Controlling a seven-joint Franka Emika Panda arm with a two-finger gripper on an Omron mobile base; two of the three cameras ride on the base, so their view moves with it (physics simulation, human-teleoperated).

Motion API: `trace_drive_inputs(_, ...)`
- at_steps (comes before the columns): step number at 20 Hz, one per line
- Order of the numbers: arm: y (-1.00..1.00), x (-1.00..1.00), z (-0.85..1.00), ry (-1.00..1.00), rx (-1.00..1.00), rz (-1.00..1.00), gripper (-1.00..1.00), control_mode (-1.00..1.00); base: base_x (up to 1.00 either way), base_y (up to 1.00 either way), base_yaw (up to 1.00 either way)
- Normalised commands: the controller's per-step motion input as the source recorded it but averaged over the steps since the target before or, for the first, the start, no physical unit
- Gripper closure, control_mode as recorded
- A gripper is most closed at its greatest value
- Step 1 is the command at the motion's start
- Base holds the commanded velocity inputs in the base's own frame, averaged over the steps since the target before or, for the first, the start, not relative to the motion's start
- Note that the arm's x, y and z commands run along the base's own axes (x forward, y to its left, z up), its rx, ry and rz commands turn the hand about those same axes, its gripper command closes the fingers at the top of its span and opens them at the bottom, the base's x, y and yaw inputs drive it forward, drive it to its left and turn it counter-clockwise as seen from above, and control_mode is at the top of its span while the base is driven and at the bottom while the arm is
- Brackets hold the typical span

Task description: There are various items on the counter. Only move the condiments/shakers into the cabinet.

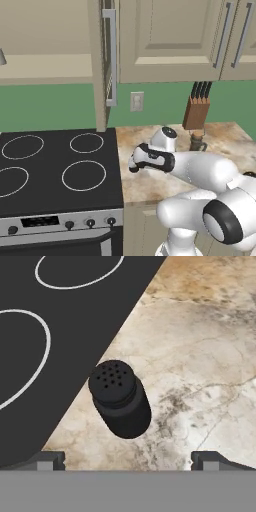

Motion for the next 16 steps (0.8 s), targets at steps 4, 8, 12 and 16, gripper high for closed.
trace_drive_inputs(4, 0.05, 0.21, -0.18, 0.00, 0.00, 0.00, -1.00, -1.00, 0.00, 0.00, 0.00)
trace_drive_inputs(8, 0.02, 0.27, -0.14, 0.00, 0.00, 0.00, -1.00, -1.00, 0.00, 0.00, 0.00)
trace_drive_inputs(12, 0.02, 0.15, -0.13, 0.00, 0.00, 0.00, -1.00, -1.00, 0.00, 0.00, 0.00)
trace_drive_inputs(16, 0.10, 0.16, -0.15, 0.00, 0.00, 0.02, -1.00, -1.00, 0.00, 0.00, 0.00)
